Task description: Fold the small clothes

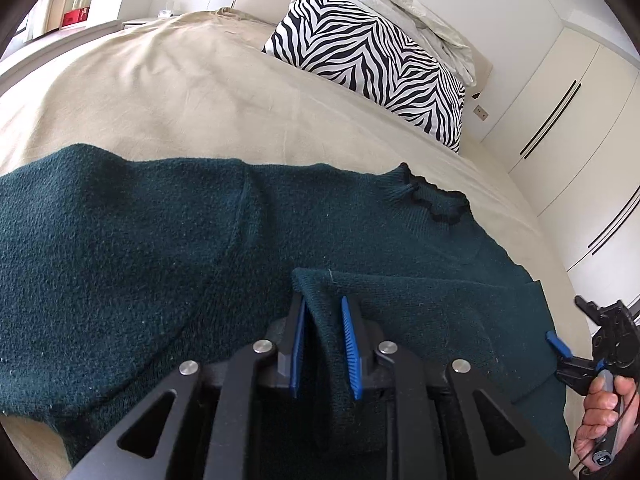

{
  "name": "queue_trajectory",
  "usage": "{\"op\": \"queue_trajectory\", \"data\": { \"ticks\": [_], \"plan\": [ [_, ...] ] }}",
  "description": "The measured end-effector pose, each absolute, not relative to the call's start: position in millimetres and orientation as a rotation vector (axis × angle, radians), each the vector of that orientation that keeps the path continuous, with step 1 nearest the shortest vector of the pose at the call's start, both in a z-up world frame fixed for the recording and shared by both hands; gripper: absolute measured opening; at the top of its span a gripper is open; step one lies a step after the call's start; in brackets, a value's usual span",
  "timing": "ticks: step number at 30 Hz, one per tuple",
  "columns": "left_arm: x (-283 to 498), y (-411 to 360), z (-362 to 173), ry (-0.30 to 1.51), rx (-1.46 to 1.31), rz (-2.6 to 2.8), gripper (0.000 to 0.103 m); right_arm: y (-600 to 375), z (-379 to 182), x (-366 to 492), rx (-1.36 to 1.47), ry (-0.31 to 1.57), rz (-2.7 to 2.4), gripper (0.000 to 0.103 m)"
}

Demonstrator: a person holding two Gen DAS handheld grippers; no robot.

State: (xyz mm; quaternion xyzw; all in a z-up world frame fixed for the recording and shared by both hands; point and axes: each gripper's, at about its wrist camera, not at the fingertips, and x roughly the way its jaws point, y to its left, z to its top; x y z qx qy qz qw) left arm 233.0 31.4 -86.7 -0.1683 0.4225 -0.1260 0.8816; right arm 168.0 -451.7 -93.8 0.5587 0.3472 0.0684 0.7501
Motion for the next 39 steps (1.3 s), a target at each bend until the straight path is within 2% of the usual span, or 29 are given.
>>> {"op": "queue_trajectory", "data": {
  "ticks": [1, 3, 5, 7, 8, 9, 11, 14, 21, 23, 26, 27, 28, 29, 31, 35, 39],
  "plan": [
    [233, 31, -86, 0.880, -0.346, -0.261, 0.022, -454, -110, 169, 1.224, 0.792, 0.106, 0.058],
    [231, 34, -83, 0.886, -0.365, -0.271, 0.023, -460, -125, 157, 1.241, 0.744, 0.118, 0.034],
    [219, 43, -73, 0.877, -0.380, -0.262, 0.030, -463, -131, 137, 1.265, 0.721, 0.135, 0.034],
    [194, 64, -57, 0.830, -0.418, -0.254, 0.053, -465, -127, 112, 1.244, 0.710, 0.112, 0.035],
    [179, 82, -49, 0.796, -0.456, -0.235, 0.060, -466, -122, 95, 1.213, 0.716, 0.084, 0.039],
    [163, 101, -42, 0.761, -0.499, -0.204, 0.072, -467, -117, 80, 1.189, 0.720, 0.054, 0.048],
    [133, 149, -33, 0.700, -0.605, -0.140, 0.074, -467, -107, 56, 1.173, 0.710, 0.010, 0.053],
    [91, 227, -35, 0.636, -0.790, -0.012, 0.074, -458, -94, 33, 1.177, 0.706, 0.042, 0.053],
    [31, 352, -90, 0.539, -1.263, 0.229, 0.074, -405, -72, 21, 1.158, 0.735, 0.145, 0.053],
    [30, 368, -107, 0.479, -1.381, 0.218, 0.072, -391, -70, 20, 1.151, 0.746, 0.162, 0.053],
    [48, 383, -108, 0.441, -1.406, 0.224, 0.069, -375, -66, 21, 1.134, 0.758, 0.181, 0.053],
    [55, 388, -109, 0.438, -1.414, 0.228, 0.061, -372, -65, 20, 1.127, 0.759, 0.184, 0.053],
    [62, 395, -112, 0.444, -1.433, 0.241, 0.046, -370, -63, 19, 1.121, 0.759, 0.186, 0.053],
    [67, 400, -117, 0.451, -1.466, 0.257, 0.037, -368, -62, 18, 1.117, 0.760, 0.187, 0.053],
    [75, 406, -117, 0.467, -1.478, 0.279, 0.013, -368, -62, 17, 1.116, 0.762, 0.185, 0.053],
    [106, 365, -58, 0.517, -1.191, 0.211, 0.010, -370, -62, 18, 1.101, 0.769, 0.187, 0.053],
    [150, 240, 9, 0.616, -0.763, 0.025, 0.010, -369, -67, 21, 1.083, 0.784, 0.194, 0.053]
  ]
}}
